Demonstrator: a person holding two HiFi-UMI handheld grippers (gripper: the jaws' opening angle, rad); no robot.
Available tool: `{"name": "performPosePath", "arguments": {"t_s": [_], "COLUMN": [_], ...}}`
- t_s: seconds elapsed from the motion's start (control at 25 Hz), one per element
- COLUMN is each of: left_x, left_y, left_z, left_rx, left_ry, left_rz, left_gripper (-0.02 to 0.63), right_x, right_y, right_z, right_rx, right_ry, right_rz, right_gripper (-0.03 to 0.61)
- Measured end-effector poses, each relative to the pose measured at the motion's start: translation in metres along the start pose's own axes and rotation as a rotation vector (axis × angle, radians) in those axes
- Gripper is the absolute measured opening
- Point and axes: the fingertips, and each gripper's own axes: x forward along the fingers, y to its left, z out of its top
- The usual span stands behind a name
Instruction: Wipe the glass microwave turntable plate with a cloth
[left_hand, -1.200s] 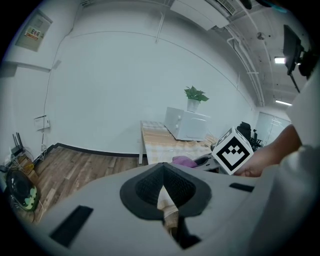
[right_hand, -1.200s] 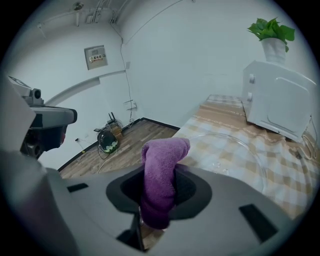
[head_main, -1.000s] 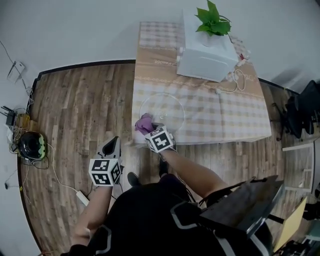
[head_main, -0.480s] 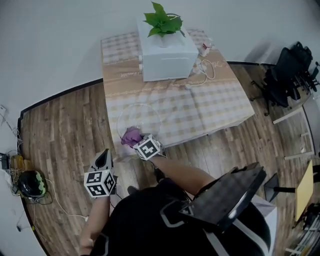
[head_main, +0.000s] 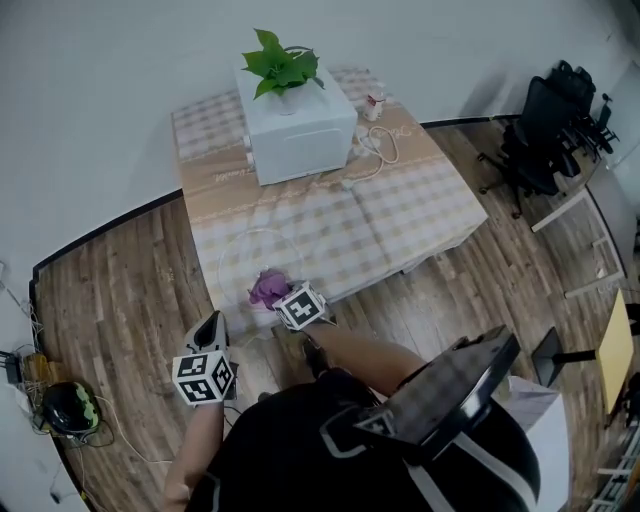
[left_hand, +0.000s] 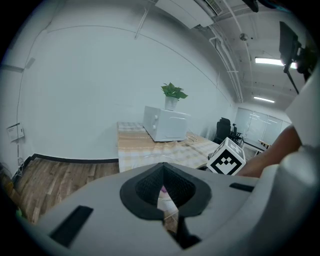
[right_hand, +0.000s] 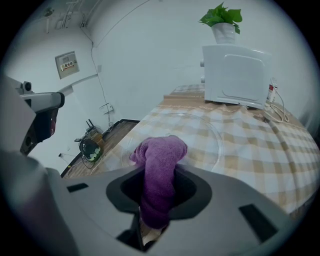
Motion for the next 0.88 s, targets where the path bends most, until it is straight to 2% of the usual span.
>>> {"name": "performPosePath", "arguments": {"t_s": [0.56, 0.88], "left_x": [0.0, -0.016], "left_y": [-0.019, -0.011], "left_z": [0.007, 0.006], "left_rx": [0.02, 0.021], "left_ry": [-0.023, -0.047], "left_rz": [-0.065, -0.076], "left_gripper": [0.002, 0.002], "right_x": [-0.034, -0.06], "right_y": [-0.049, -0.057], "right_z": [-0.02, -0.012], "right_rx": [0.101, 0.157], "right_ry": [-0.002, -0.072], "right_rz": [-0.134, -0.198], "right_gripper": [0.103, 0.103]}}
